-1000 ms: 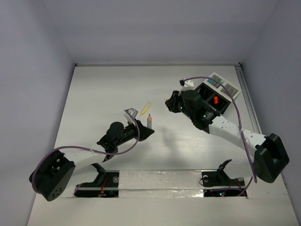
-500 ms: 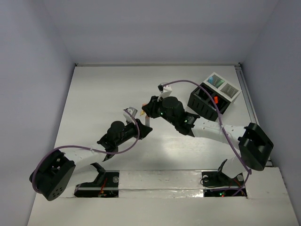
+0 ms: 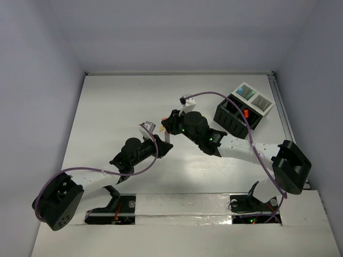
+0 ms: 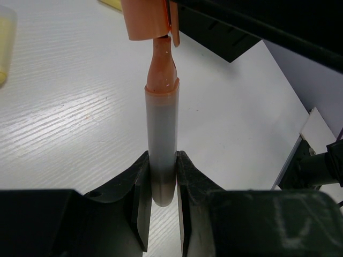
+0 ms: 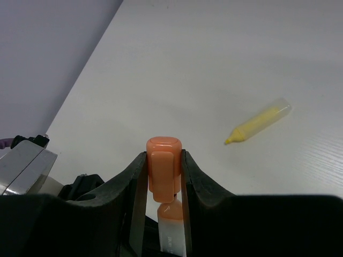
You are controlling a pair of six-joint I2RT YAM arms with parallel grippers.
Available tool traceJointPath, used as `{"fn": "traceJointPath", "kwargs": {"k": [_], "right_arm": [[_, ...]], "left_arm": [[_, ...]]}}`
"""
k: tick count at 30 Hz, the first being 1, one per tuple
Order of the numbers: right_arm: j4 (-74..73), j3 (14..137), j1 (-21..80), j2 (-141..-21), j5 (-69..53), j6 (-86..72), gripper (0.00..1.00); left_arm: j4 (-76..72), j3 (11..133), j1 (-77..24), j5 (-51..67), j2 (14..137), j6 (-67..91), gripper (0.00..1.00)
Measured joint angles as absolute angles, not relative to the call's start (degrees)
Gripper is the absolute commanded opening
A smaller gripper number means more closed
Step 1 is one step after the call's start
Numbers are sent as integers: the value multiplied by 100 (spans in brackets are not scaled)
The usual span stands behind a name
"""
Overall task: Sort the stationery into containers
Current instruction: Close the pen cap on the pen.
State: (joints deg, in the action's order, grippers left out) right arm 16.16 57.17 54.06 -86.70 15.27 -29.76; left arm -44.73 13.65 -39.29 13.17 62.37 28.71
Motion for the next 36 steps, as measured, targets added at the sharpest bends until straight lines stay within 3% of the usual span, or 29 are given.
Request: {"fn": "traceJointPath", "kwargs": {"k": [36], "right_arm": [[1756, 5487, 5655, -8584, 1918, -2792, 8]], "left_arm": [[-4176, 1365, -3970, 904, 5916, 2869, 0]]}}
